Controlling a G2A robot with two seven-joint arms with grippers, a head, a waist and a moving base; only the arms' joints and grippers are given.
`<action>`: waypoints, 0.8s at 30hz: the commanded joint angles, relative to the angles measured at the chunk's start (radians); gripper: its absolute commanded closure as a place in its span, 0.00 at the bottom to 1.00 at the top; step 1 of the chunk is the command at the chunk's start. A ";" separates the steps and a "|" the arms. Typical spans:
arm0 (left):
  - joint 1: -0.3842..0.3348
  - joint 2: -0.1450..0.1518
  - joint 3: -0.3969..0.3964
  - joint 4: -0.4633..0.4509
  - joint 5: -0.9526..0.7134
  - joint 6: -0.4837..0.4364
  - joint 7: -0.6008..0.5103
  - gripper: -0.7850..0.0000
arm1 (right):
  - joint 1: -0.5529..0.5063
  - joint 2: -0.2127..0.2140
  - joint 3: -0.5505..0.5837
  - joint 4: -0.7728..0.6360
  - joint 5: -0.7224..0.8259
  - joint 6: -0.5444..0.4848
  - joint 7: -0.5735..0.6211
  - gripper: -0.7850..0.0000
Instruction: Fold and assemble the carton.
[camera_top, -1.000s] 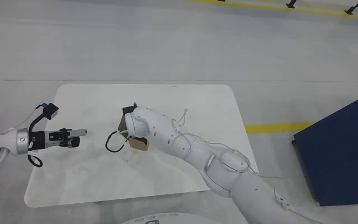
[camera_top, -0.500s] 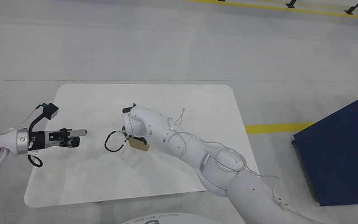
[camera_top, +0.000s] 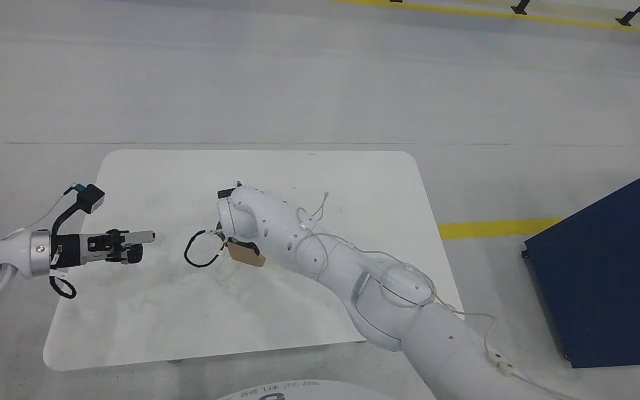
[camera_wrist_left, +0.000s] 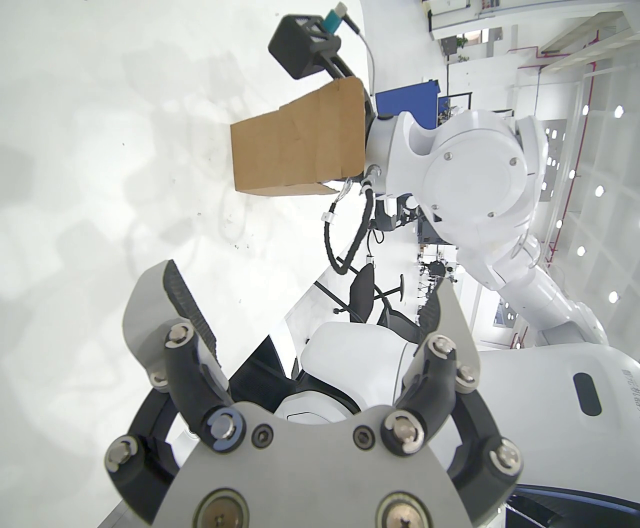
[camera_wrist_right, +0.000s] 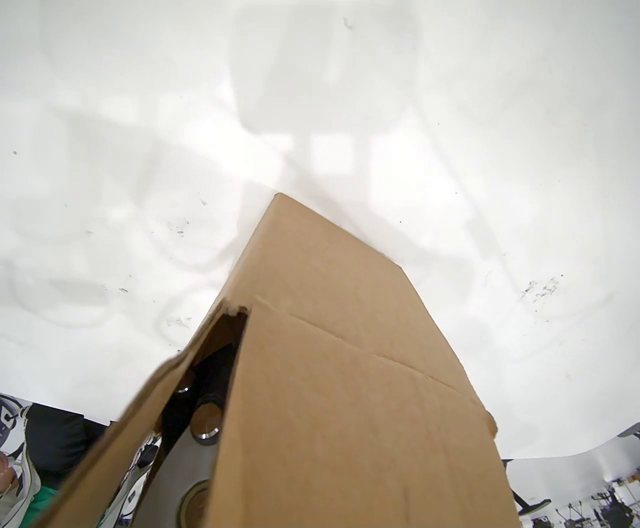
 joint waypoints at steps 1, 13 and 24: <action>0.000 0.000 0.000 0.000 0.000 0.000 0.000 0.00 | -0.013 0.012 0.021 -0.042 -0.008 0.007 -0.020 1.00; 0.000 0.000 0.000 0.000 0.000 0.000 0.000 0.00 | -0.113 0.097 0.101 -0.211 -0.134 0.004 0.052 1.00; 0.000 0.000 0.000 0.000 0.000 0.000 0.000 0.00 | -0.068 0.031 0.038 -0.078 -0.114 -0.014 0.071 1.00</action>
